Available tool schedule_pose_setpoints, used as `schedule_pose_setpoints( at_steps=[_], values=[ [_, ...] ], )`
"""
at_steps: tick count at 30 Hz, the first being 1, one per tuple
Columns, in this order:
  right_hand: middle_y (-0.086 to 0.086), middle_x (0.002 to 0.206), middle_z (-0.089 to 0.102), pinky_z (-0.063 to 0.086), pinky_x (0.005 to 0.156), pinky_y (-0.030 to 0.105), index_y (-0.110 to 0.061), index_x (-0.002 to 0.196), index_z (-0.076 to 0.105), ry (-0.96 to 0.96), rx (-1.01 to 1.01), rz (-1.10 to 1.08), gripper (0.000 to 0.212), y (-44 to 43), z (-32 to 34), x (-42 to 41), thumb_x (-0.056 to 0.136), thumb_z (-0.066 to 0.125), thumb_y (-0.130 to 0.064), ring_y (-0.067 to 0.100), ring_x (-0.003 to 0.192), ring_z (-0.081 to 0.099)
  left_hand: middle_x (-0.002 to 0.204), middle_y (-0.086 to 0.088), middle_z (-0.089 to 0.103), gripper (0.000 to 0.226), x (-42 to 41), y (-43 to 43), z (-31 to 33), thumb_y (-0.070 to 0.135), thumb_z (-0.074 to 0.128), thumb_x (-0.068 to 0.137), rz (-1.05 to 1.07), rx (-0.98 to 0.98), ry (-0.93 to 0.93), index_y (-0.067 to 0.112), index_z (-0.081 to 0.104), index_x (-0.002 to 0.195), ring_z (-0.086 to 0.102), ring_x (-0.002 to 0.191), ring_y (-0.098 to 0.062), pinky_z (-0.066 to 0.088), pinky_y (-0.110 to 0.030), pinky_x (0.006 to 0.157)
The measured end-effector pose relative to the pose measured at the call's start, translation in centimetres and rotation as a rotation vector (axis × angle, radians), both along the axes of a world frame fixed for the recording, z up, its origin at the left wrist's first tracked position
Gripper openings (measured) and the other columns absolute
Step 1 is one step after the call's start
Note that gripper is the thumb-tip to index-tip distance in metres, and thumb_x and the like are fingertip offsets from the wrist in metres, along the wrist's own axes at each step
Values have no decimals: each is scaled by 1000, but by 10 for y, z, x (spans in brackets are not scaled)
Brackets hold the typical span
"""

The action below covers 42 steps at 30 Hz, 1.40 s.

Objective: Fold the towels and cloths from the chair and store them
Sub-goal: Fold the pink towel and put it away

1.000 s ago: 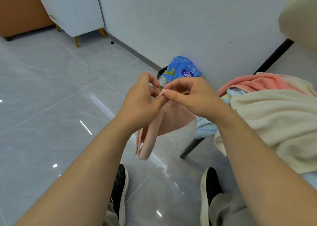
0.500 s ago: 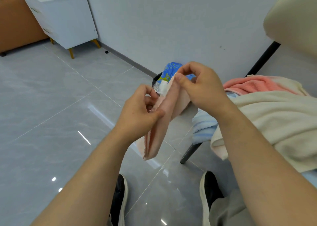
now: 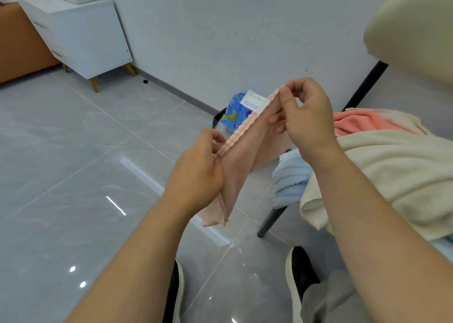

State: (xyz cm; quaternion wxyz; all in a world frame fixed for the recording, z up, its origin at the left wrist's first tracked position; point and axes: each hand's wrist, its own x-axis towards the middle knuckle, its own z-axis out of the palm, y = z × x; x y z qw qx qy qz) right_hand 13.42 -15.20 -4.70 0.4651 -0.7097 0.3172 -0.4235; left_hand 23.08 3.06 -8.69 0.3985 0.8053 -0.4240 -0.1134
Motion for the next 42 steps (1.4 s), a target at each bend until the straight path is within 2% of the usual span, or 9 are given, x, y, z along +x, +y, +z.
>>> schedule_pose_setpoints(
  at_steps=[4, 10, 15, 18, 23, 27, 30, 34, 42],
  values=[
    [-1, 98, 66, 46, 42, 28, -23, 93, 53, -21, 30, -22, 10, -2, -5, 1, 103, 52, -20, 22, 52, 68, 97, 7, 64, 34, 3, 0, -3, 9, 47, 85, 55, 177, -85, 28, 49, 113, 59, 88, -24, 51, -41, 72],
    [1, 66, 66, 55, 50, 33, -19, 96, 50, -73, 108, -71, 8, -10, -5, -1, 105, 48, -19, 23, 53, 69, 69, -3, 52, 12, 11, 1, -8, 2, 44, 79, 168, 217, -89, 14, 47, 78, 52, 72, -32, 43, -41, 60],
    [1, 66, 68, 60, 60, 39, -20, 97, 50, -76, 76, -80, 8, -14, -6, -3, 105, 47, -19, 24, 57, 70, 80, 1, 54, 26, 10, 0, -8, 1, 41, 85, 170, 75, 70, 21, 42, 103, 52, 73, -23, 38, -37, 58],
    [3, 67, 67, 58, 57, 36, -18, 99, 49, -91, 79, -118, 6, -19, -7, -6, 105, 46, -18, 22, 55, 68, 89, 7, 47, 36, 4, 2, -5, 2, 43, 85, 94, 3, -45, 34, 34, 99, 48, 70, -21, 34, -35, 58],
    [10, 72, 67, 58, 56, 35, -18, 99, 49, -100, 94, -146, 6, -25, -11, -10, 105, 46, -18, 20, 53, 67, 117, 12, 50, 49, 4, -2, -8, 1, 42, 83, -47, 19, -200, 41, 47, 113, 53, 95, -21, 48, -38, 77],
    [12, 76, 67, 56, 55, 32, -19, 97, 48, -113, 104, -135, 9, -25, -11, -11, 105, 45, -17, 19, 54, 67, 89, 12, 58, 32, 1, -6, -10, 7, 39, 90, 18, -36, -49, 27, 61, 101, 52, 90, -15, 40, -20, 72],
    [14, 80, 67, 57, 56, 32, -19, 97, 48, -130, 120, -129, 9, -27, -12, -13, 105, 44, -16, 20, 56, 68, 87, 18, 58, 10, -1, -7, -6, 33, 52, 100, 50, -82, 21, 27, 60, 102, 53, 86, -1, 37, -11, 66],
    [13, 77, 67, 57, 57, 33, -18, 98, 48, -134, 126, -127, 9, -28, -13, -13, 105, 44, -16, 20, 56, 68, 91, 16, 57, 25, 2, -5, -10, 33, 74, 85, -23, -19, -56, 27, 55, 100, 50, 82, -7, 36, -13, 66],
    [9, 72, 68, 58, 55, 32, -17, 97, 47, -115, 122, -129, 9, -27, -15, -11, 105, 44, -15, 19, 54, 67, 67, 9, 51, 21, 8, -3, -14, 20, 71, 81, -19, 83, -117, 22, 50, 79, 48, 67, -12, 35, -26, 56]
  ],
)
